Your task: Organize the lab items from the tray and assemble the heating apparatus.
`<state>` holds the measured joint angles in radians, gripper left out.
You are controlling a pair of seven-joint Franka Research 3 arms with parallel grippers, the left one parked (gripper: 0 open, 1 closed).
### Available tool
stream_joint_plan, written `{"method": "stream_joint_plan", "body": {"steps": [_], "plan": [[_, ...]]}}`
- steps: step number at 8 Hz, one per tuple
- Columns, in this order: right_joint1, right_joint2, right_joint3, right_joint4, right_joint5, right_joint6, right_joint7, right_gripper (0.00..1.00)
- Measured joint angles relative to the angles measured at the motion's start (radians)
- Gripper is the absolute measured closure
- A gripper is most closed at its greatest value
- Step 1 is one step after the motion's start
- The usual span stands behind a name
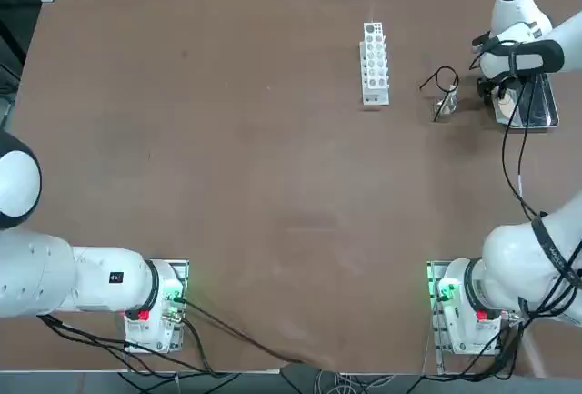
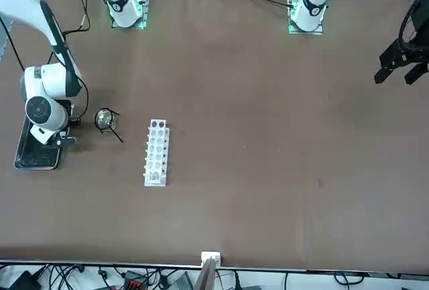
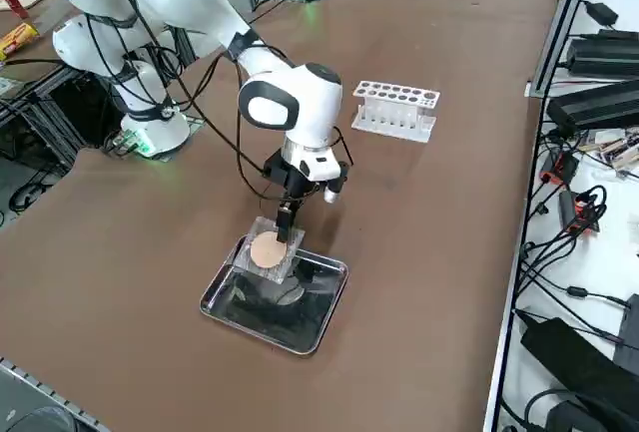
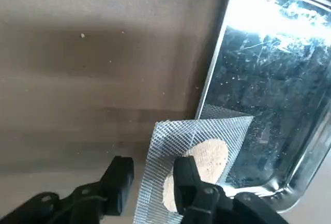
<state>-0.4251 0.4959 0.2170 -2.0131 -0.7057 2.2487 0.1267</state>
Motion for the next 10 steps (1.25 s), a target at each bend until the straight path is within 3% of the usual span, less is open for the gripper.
{"method": "stream_joint_plan", "body": {"steps": [2, 4, 10], "plan": [[0.000, 0.000, 0.000, 0.001, 0.000, -0.003, 0.000, 0.58], [0.000, 0.000, 0.000, 0.005, -0.001, -0.011, 0.001, 0.74], [0.008, 0.000, 0.000, 0.044, -0.001, -0.057, 0.025, 0.97]]}}
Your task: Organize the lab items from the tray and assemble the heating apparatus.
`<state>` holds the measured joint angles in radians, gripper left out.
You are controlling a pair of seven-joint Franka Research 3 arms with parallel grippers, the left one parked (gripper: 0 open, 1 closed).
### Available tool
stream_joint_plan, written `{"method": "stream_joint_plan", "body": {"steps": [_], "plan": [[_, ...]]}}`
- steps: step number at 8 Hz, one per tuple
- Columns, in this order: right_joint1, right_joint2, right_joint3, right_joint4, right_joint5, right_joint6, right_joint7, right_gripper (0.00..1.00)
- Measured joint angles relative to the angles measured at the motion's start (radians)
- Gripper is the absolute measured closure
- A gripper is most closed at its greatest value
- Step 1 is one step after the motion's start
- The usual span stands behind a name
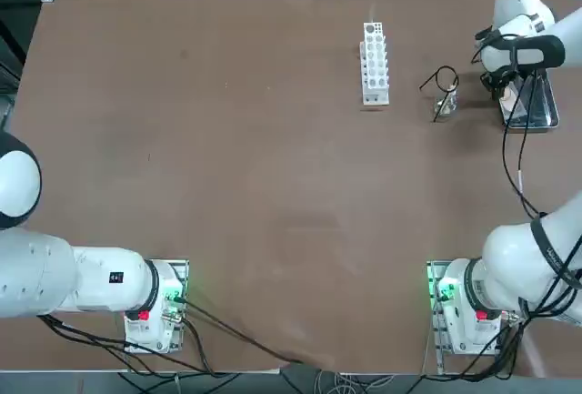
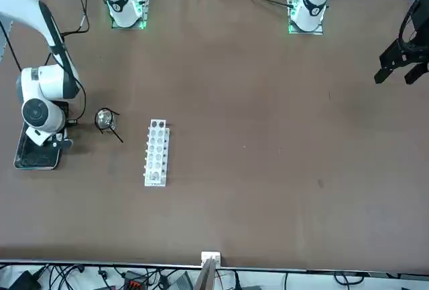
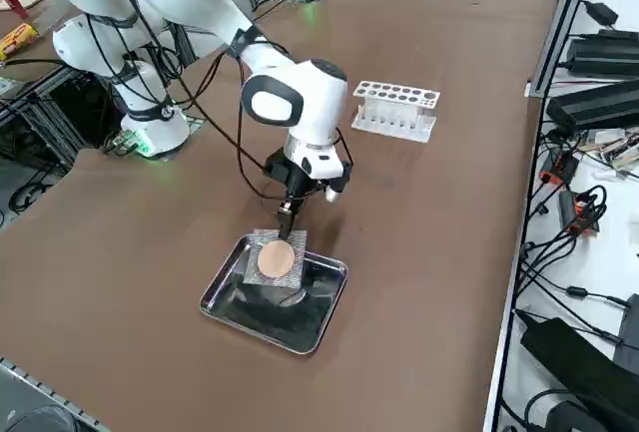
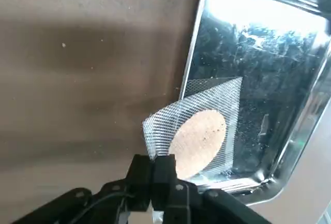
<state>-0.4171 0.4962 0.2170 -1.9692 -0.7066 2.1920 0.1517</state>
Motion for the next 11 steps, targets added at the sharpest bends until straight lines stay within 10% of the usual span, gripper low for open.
{"method": "stream_joint_plan", "body": {"steps": [11], "plan": [[0.025, -0.074, 0.003, 0.159, -0.069, -0.299, -0.013, 0.97]]}}
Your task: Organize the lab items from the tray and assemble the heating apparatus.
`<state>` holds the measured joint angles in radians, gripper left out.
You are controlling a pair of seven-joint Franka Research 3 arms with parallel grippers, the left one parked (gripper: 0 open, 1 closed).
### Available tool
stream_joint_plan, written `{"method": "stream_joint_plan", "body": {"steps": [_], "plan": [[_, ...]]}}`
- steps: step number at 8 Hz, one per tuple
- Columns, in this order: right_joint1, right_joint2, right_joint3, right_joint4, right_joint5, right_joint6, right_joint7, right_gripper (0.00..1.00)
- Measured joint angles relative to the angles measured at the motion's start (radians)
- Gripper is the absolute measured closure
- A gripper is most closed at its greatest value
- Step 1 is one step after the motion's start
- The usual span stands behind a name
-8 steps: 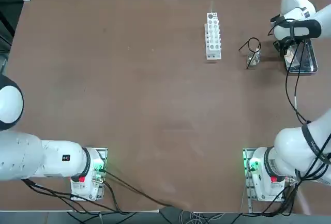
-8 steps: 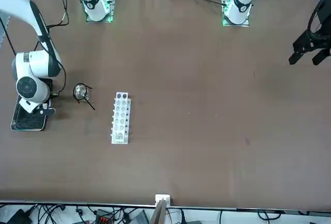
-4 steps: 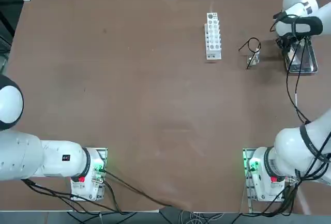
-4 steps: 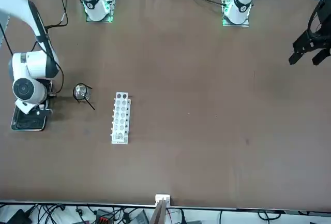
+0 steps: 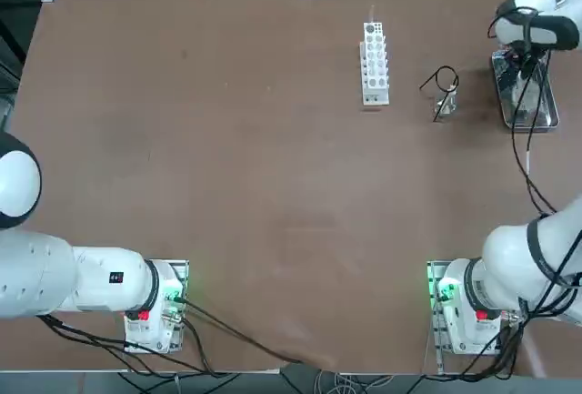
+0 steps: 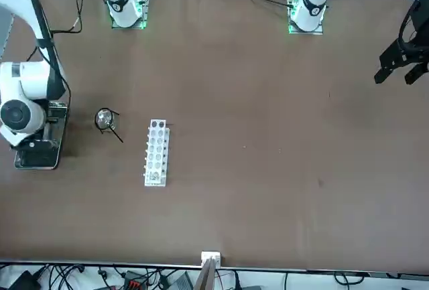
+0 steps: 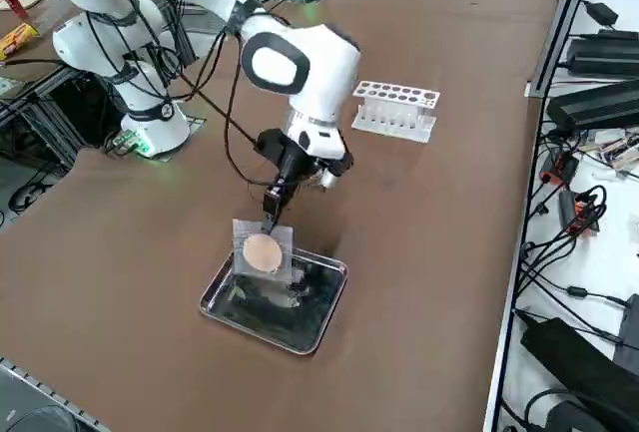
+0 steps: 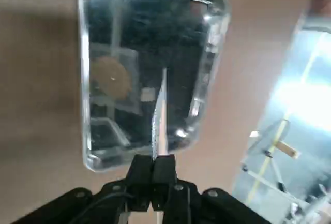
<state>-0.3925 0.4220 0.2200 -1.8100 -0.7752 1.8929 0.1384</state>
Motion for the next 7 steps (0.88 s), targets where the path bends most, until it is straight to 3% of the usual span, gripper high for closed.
{"method": "stream_joint_plan", "body": {"steps": [2, 5, 7], "plan": [[0.075, -0.020, 0.003, 0.093, -0.011, -0.129, -0.010, 0.97], [0.295, -0.025, 0.008, 0.213, -0.082, -0.345, 0.004, 0.97], [0.422, -0.022, 0.009, 0.227, -0.137, -0.428, 0.075, 0.97]]}}
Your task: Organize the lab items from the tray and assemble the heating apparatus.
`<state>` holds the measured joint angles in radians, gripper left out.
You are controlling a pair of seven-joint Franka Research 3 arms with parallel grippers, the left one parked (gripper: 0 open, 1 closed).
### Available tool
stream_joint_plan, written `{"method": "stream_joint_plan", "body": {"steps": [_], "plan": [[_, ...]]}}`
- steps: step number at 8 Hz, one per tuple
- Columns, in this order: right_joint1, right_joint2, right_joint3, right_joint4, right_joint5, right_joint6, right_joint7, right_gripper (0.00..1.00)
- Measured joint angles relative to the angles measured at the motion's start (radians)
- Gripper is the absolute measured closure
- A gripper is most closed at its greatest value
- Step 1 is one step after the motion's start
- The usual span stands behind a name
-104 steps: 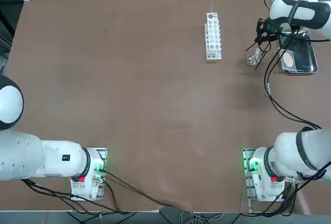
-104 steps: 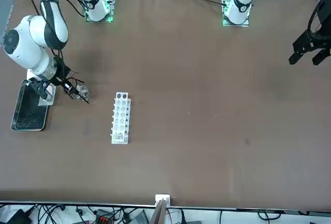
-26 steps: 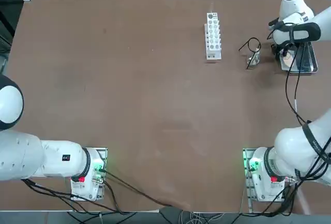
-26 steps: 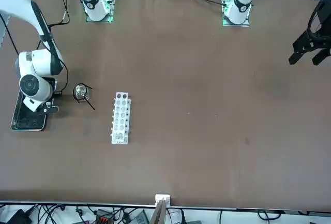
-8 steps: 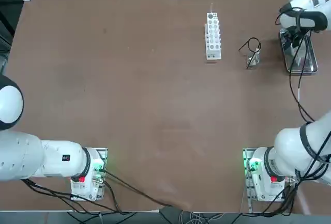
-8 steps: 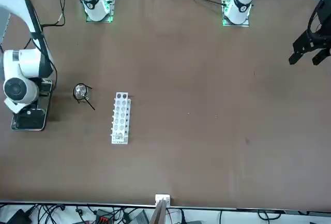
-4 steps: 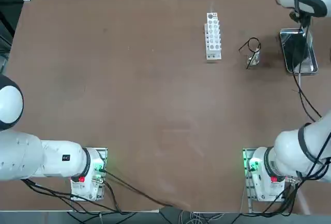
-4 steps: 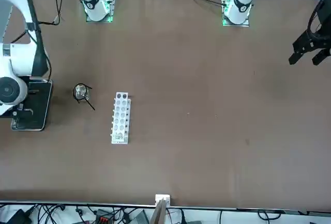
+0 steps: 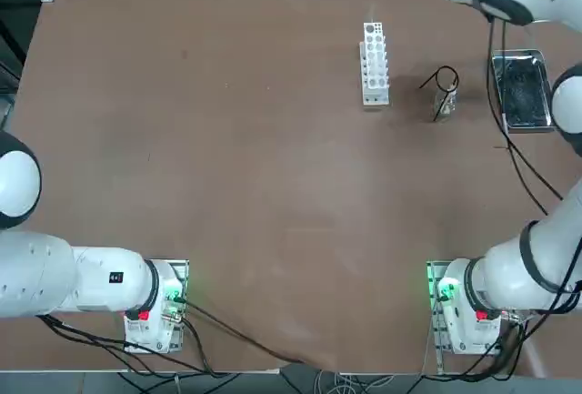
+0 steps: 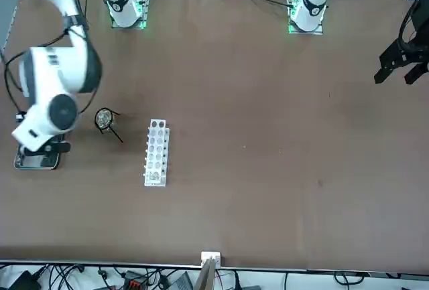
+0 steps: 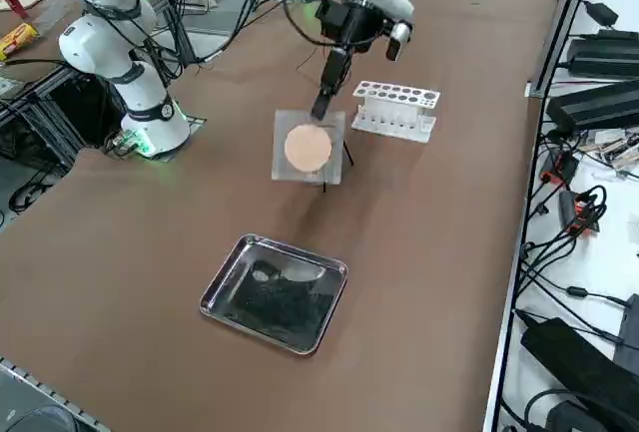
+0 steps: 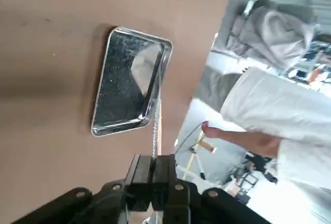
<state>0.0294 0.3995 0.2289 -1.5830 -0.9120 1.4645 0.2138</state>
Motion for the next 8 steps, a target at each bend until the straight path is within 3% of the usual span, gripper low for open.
{"method": "stream_joint_plan", "body": {"steps": [4, 8], "plan": [[0.220, 0.065, -0.001, 0.000, -0.094, -0.097, 0.192, 0.97], [0.359, 0.143, -0.003, 0.000, -0.111, -0.218, 0.369, 0.97]]}}
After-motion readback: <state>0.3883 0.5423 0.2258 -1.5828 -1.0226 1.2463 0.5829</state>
